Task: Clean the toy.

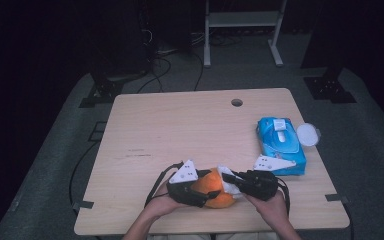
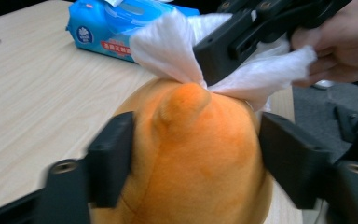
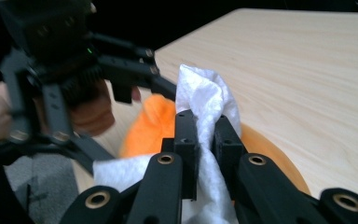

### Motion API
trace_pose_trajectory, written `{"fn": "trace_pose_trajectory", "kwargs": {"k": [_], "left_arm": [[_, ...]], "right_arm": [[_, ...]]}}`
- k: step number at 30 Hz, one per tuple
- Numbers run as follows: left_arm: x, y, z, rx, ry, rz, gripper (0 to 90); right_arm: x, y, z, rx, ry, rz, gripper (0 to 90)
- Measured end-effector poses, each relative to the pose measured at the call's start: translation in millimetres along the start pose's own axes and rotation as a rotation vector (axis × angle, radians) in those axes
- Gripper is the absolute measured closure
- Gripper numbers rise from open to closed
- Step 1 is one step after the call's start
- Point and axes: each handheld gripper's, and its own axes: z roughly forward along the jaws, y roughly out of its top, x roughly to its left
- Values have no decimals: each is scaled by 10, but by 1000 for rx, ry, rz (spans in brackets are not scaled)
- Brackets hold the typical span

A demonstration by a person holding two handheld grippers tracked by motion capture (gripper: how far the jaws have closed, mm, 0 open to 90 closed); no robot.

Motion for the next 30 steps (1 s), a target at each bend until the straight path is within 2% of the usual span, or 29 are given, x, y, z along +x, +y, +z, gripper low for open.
{"fn": "trace_pose_trajectory", "kwargs": {"k": [3,6,8,11,13,14,15,16,18,20,21,23,25,26,27,28,30], "left_arm": [[98,-58,-51,-16,4,-32,141],[181,-170,-9,25,-25,-84,122],[191,-235,54,35,-32,-105,129],[151,-157,-6,34,-8,-68,274],[122,-74,-60,10,3,-59,350],[103,-41,-75,6,11,-48,370],[76,15,-100,4,18,-32,370],[60,53,-125,4,12,-24,373],[35,90,-154,6,13,-19,376],[34,66,-138,28,24,-15,375],[53,41,-125,22,14,-33,374],[68,32,-109,19,20,-47,367],[45,32,-78,14,38,-52,356],[16,31,-45,9,37,-46,348],[-15,37,-18,13,33,-27,348],[-53,51,6,14,33,-11,342],[-85,76,18,21,35,11,292]], "right_arm": [[-47,-6,-3,3,-31,-2,824],[-79,-12,-19,-6,-37,12,824],[-78,-14,-13,-5,-36,20,824],[15,33,-23,-22,-35,-9,825],[91,100,-75,-64,-2,-27,826],[165,156,-101,-89,24,-55,826],[165,156,-101,-89,24,-55,826],[207,178,-105,-96,39,-77,826],[215,172,-93,-94,32,-93,827],[135,131,-82,-79,9,-65,827],[94,104,-72,-72,0,-57,827],[4,50,-67,-67,-9,-8,826],[53,87,-90,-73,-21,-26,826],[165,143,-93,-85,1,-65,826],[165,143,-93,-85,1,-65,826],[219,161,-74,-77,0,-92,825],[253,157,-30,-45,-33,-126,826]]}}
